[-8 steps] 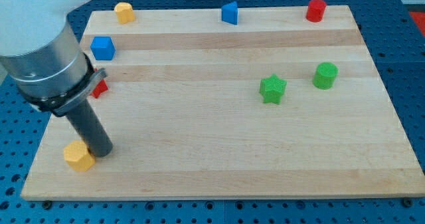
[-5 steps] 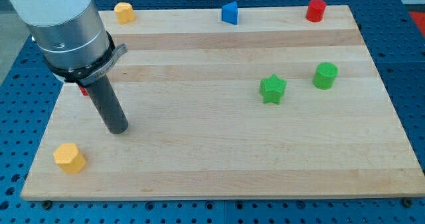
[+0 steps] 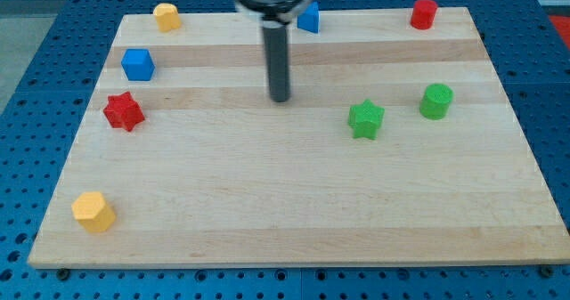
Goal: Move green star parallel to the yellow hexagon
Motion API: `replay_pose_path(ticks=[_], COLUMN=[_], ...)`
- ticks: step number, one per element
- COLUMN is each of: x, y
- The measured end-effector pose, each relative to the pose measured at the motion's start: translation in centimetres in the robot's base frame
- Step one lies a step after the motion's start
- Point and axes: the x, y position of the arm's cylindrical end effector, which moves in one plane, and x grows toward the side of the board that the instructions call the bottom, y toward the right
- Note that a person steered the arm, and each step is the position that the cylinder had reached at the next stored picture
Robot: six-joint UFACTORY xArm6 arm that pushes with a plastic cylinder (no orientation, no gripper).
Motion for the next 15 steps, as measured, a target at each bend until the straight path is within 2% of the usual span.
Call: replay_pose_path(ticks=[1, 2, 4, 5, 6, 7, 8, 9, 10, 11, 12, 13, 14, 15], x=[0.1, 1.6, 8.3, 7.5, 4.7, 4.5, 7.4, 10.6, 13.2, 13.2, 11.1, 9.7, 11.7, 15.2], y=[6.0, 7.9, 8.0, 8.0, 8.5, 11.2, 12.5, 11.4, 7.6, 6.9, 7.3, 11.7, 13.7, 10.7])
